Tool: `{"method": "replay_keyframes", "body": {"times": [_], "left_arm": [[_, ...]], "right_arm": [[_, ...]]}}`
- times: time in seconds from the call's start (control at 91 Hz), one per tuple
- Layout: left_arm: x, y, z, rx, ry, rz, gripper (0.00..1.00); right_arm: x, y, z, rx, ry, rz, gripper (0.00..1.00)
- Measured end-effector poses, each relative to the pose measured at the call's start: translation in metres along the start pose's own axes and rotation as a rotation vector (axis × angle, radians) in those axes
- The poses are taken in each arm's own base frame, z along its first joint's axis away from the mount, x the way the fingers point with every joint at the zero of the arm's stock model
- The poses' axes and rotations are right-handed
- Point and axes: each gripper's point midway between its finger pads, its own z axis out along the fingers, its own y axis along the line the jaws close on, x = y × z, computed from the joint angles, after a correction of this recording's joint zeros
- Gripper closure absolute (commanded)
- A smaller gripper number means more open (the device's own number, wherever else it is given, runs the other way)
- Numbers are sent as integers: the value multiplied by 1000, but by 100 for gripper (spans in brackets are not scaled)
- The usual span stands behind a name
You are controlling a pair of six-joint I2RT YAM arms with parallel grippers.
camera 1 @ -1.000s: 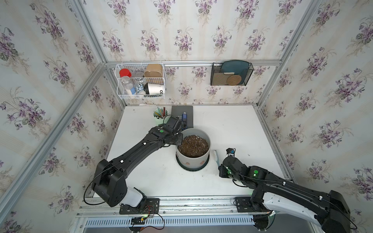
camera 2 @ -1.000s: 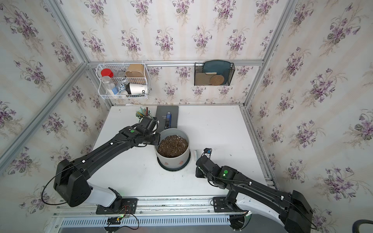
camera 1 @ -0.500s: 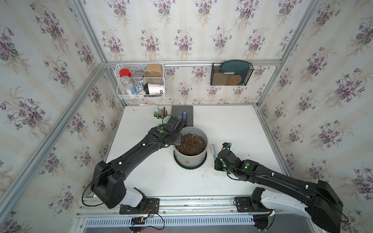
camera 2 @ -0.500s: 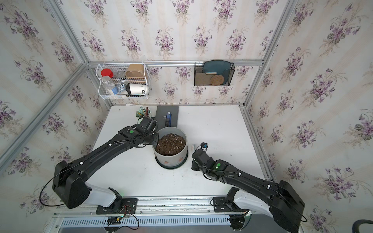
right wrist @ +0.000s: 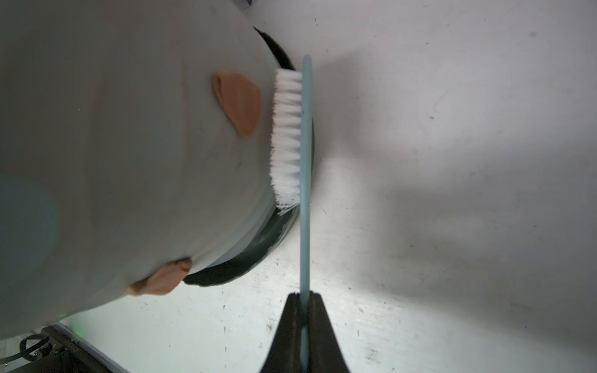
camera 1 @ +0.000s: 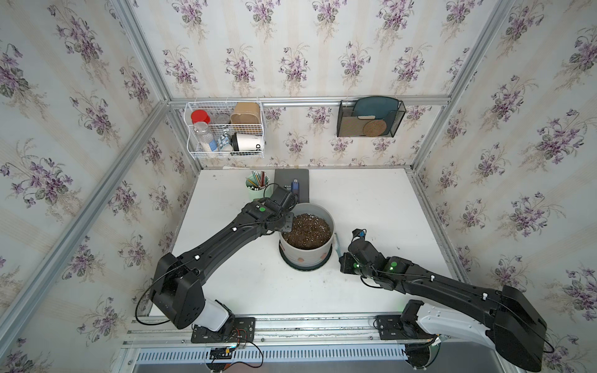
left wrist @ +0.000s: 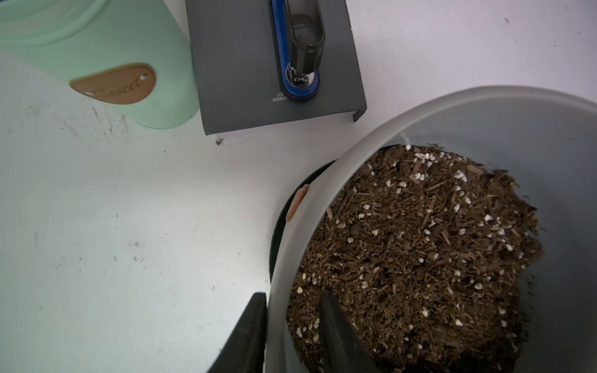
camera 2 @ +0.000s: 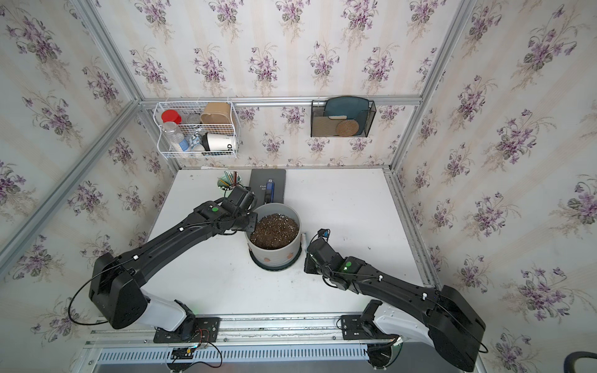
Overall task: Scrub the dried mud off the ceramic pot
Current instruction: Brush off the soil from the pot.
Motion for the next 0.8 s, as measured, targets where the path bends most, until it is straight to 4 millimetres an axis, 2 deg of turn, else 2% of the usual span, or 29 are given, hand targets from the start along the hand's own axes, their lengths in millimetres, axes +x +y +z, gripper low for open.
{"method": "replay_keyframes", "body": {"times": [0.143, 0.451, 0.626, 0.802], "left_arm": [[1, -2, 1, 2, 0, 4, 70], [4, -2, 3, -2, 1, -15, 73], [6, -1, 4, -5, 2, -36, 75], [8, -1, 2, -2, 5, -51, 75]], "right_arm": [[-2, 5, -4, -35, -12, 8, 100], [-15, 20, -31, -132, -69, 61, 100], [-28, 14, -41, -86, -112, 73, 100], [-45, -7, -49, 19, -152, 83, 100]]}}
